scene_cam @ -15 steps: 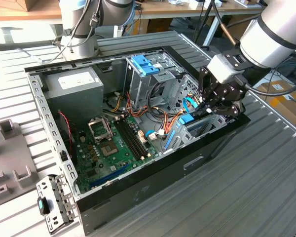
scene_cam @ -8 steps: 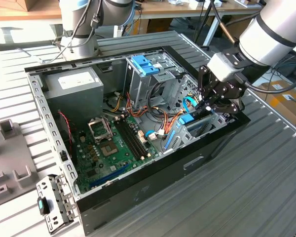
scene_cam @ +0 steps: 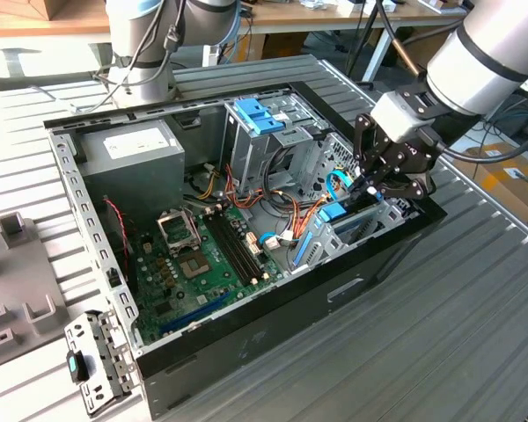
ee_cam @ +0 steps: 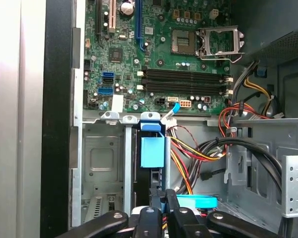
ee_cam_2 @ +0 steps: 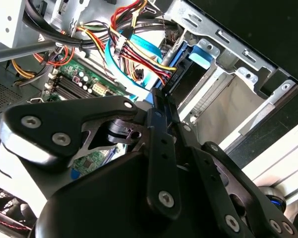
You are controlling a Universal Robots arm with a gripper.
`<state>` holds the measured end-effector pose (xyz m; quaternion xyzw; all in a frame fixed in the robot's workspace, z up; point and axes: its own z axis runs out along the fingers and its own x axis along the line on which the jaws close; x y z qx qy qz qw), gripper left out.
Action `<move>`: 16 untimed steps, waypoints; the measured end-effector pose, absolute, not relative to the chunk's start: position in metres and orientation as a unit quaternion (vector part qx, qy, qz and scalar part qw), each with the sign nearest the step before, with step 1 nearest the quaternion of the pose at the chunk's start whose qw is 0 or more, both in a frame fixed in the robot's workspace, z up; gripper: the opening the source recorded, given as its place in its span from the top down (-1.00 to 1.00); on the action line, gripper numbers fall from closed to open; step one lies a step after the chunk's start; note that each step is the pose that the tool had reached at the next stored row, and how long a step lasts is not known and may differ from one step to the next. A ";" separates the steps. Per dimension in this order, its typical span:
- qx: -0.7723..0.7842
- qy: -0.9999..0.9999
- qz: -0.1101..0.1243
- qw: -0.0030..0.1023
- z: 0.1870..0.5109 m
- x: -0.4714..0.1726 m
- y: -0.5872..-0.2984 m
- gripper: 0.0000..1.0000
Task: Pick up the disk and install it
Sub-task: 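Insert the second disk wire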
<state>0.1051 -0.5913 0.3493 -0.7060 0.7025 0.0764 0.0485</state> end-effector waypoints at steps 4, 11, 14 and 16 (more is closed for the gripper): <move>-0.706 0.703 0.077 0.048 0.348 0.106 -0.591 0.68; -0.705 0.703 0.078 0.047 0.344 0.107 -0.591 0.68; -0.705 0.704 0.078 0.047 0.343 0.107 -0.591 0.68; -0.705 0.704 0.078 0.047 0.343 0.107 -0.591 0.68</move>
